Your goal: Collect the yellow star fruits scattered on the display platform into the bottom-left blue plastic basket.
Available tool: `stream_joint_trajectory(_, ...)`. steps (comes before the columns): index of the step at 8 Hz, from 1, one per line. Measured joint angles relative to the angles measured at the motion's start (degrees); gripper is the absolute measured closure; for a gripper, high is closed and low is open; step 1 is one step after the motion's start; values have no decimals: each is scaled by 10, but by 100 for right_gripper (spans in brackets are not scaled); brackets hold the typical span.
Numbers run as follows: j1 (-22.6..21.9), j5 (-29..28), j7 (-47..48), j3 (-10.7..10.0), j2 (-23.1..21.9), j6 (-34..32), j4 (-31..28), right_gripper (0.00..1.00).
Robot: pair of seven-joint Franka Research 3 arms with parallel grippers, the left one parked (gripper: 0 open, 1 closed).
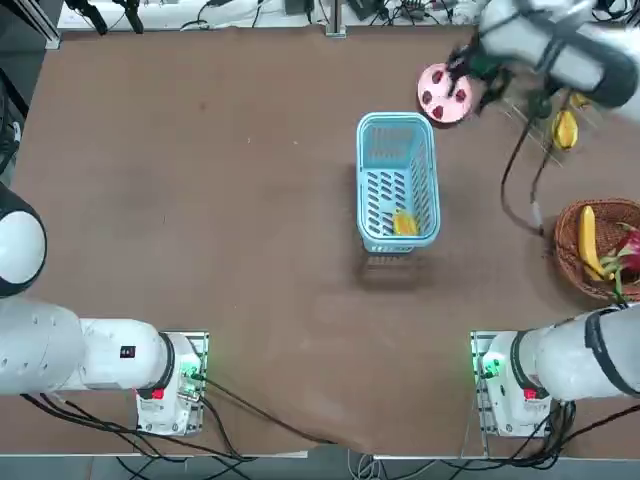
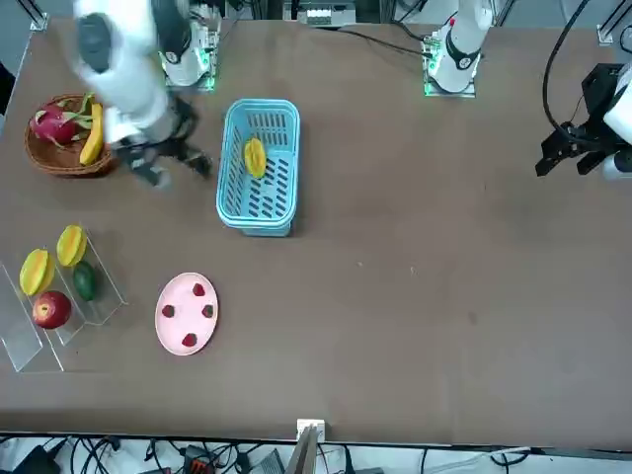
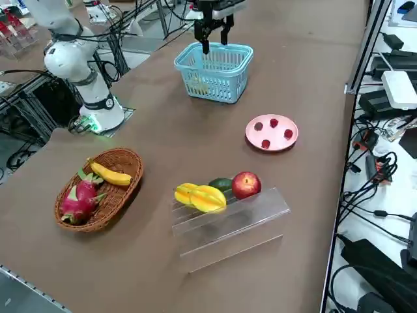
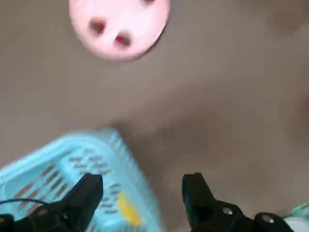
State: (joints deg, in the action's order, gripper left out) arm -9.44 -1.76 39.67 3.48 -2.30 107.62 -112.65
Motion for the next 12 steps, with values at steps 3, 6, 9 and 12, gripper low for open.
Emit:
stream_joint_trajectory(3,211,28,-303,-8,65,-2,74,0)
stream_joint_trajectory(6,332,54,-474,-7,156,15,143,0)
stream_joint_trajectory(9,398,84,-576,-5,253,112,175,0)
stream_joint_trajectory(12,408,78,-599,3,311,138,218,0)
